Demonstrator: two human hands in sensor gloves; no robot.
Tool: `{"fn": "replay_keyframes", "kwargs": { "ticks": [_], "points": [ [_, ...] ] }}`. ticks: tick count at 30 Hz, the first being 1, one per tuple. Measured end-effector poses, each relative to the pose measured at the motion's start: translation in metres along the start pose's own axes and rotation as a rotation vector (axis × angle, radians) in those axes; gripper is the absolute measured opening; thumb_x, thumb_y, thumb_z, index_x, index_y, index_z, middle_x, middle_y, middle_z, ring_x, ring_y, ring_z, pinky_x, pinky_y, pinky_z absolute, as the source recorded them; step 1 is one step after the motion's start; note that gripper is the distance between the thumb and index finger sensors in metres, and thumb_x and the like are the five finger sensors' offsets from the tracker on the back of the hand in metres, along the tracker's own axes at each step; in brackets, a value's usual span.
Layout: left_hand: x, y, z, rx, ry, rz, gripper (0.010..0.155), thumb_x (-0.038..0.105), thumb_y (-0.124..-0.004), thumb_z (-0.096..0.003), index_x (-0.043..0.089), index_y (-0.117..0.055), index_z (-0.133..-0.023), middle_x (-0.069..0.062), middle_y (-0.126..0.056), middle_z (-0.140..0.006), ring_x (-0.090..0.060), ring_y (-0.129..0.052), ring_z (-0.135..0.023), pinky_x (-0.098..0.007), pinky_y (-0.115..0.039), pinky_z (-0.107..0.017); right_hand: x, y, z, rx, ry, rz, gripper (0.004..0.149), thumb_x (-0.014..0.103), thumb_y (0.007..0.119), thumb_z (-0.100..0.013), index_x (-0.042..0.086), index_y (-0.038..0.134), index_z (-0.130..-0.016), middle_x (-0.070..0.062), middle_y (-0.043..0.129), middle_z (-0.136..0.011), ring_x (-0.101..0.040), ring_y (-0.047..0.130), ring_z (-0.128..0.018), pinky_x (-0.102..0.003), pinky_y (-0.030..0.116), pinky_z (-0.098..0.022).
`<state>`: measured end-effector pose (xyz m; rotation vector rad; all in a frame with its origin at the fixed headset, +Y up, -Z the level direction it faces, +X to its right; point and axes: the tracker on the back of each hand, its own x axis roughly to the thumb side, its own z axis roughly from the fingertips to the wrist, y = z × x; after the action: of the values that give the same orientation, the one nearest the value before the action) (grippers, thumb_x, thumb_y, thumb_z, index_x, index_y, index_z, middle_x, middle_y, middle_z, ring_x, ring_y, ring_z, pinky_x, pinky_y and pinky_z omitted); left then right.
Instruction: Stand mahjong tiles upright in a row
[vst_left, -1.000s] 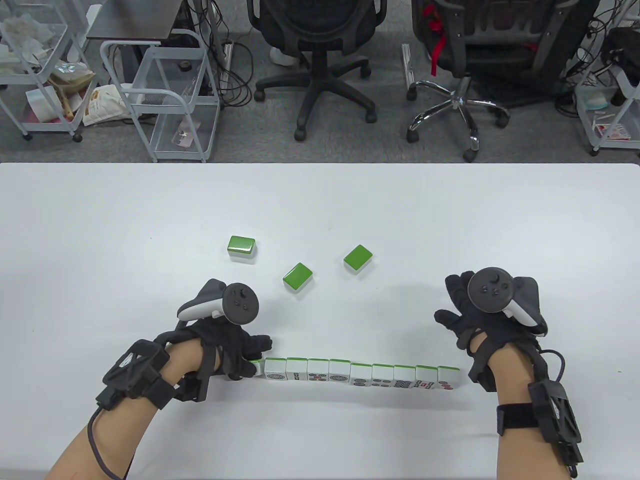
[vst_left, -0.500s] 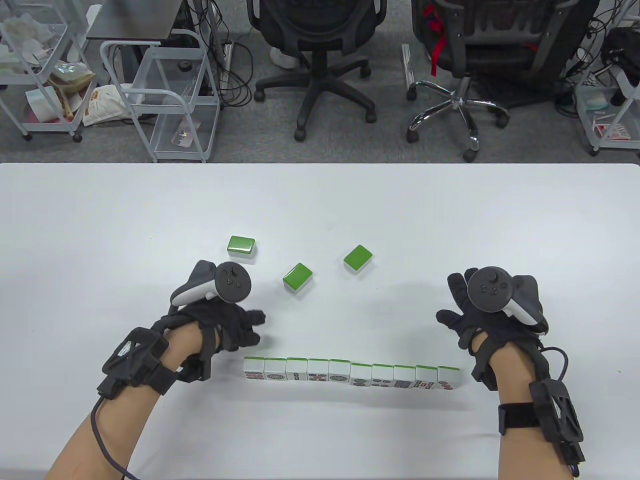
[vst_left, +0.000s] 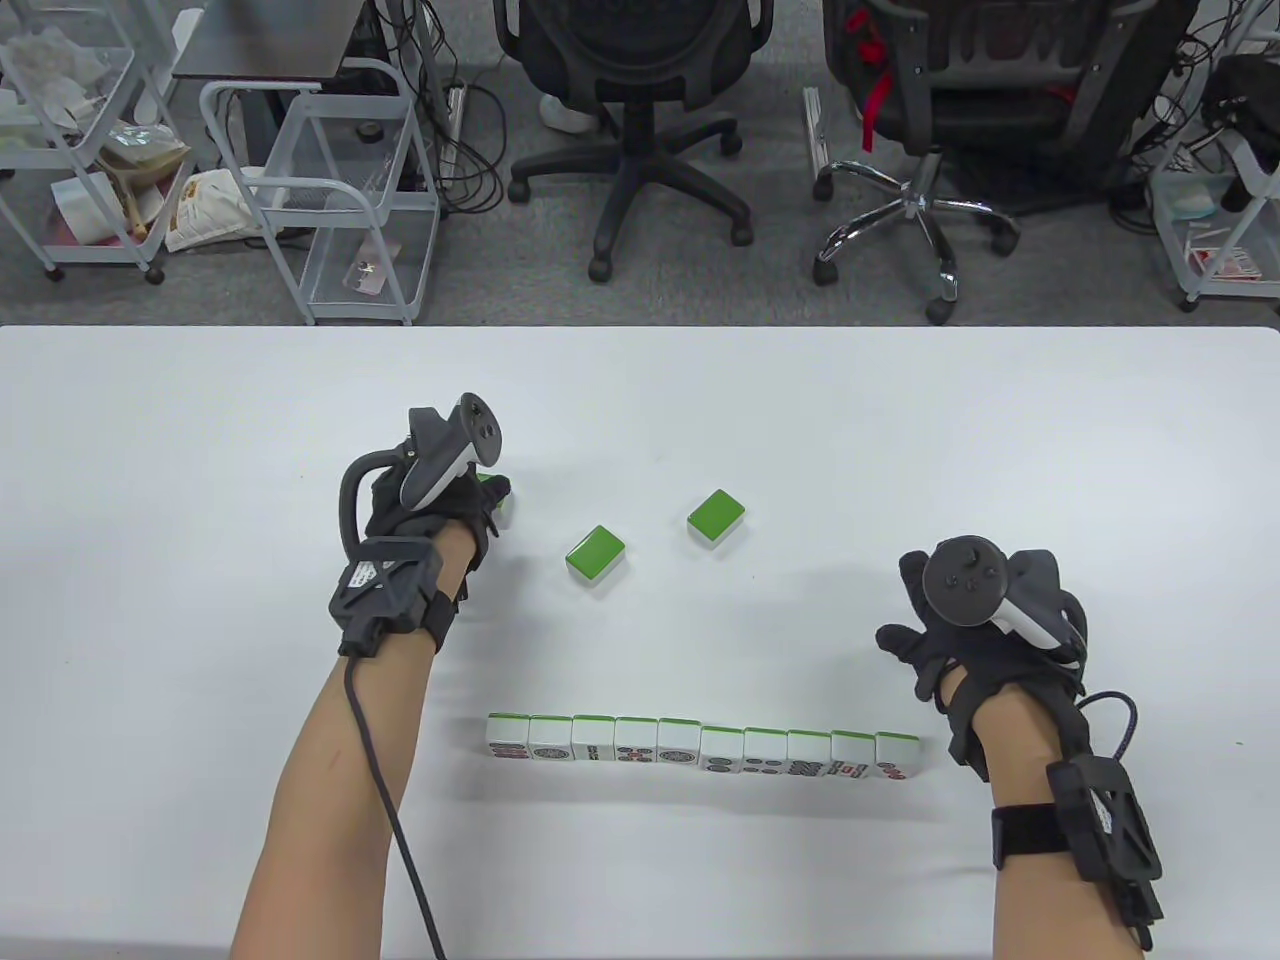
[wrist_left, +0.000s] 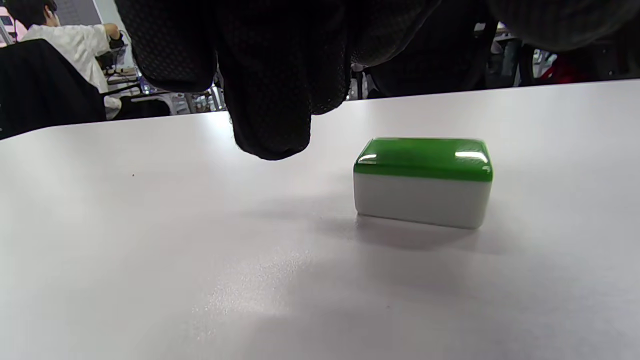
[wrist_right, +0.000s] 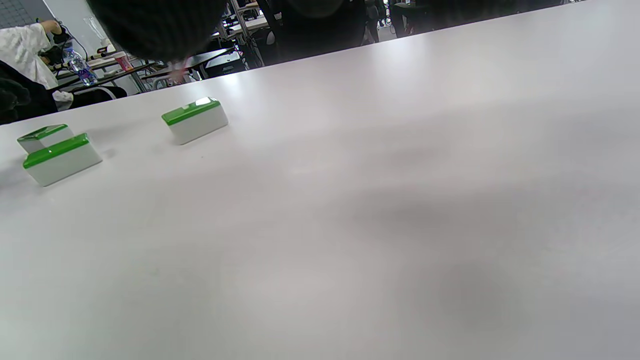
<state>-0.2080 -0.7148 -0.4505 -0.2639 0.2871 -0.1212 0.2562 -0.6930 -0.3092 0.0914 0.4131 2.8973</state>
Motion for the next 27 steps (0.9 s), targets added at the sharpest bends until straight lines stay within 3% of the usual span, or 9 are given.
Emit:
{"fn": "replay_keyframes", "kwargs": {
  "ticks": [7, 14, 21, 27],
  "points": [
    [0.028, -0.020, -0.020, 0.001, -0.003, -0.173, 0.086, 0.079, -0.063, -0.0187, 0.034, -0.063, -0.092, 0.007, -0.087, -0.094, -0.014, -0.111, -0.066, -0.043, -0.083, -0.061, 0.002, -0.001, -0.002, -0.007, -0.005, 0.021, 0.081, 0.050, 0.075, -0.034, 0.013, 0.045, -0.099, -0.025, 0.029, -0.105, -0.063, 0.031, -0.090, -0.074, 0.043, -0.059],
    [0.042, -0.029, -0.024, 0.069, 0.010, -0.258, 0.080, 0.070, -0.077, -0.0213, 0.035, -0.064, -0.091, 0.006, -0.089, -0.092, -0.011, -0.113, -0.056, -0.042, -0.086, -0.058, -0.001, -0.004, 0.000, -0.026, 0.003, 0.016, 0.081, 0.050, 0.076, -0.034, 0.012, 0.046, -0.099, -0.025, 0.029, -0.105, -0.062, 0.032, -0.090, -0.074, 0.043, -0.059],
    [0.017, -0.020, -0.007, -0.057, -0.130, -0.105, 0.076, 0.051, -0.081, -0.0254, 0.029, -0.058, -0.094, -0.002, -0.077, -0.100, -0.015, -0.112, -0.066, -0.041, -0.083, -0.064, -0.001, -0.005, 0.000, -0.032, -0.001, 0.005, 0.081, 0.050, 0.076, -0.034, 0.012, 0.046, -0.099, -0.025, 0.029, -0.105, -0.063, 0.032, -0.090, -0.074, 0.043, -0.059],
    [-0.023, -0.020, 0.027, -0.257, -0.327, -0.018, 0.076, 0.043, -0.080, -0.0229, 0.030, -0.057, -0.094, -0.001, -0.075, -0.102, -0.016, -0.110, -0.071, -0.043, -0.081, -0.064, 0.000, -0.005, 0.000, -0.033, -0.011, 0.001, 0.081, 0.050, 0.076, -0.034, 0.012, 0.045, -0.099, -0.025, 0.029, -0.105, -0.063, 0.032, -0.090, -0.074, 0.043, -0.059]
  ]
}}
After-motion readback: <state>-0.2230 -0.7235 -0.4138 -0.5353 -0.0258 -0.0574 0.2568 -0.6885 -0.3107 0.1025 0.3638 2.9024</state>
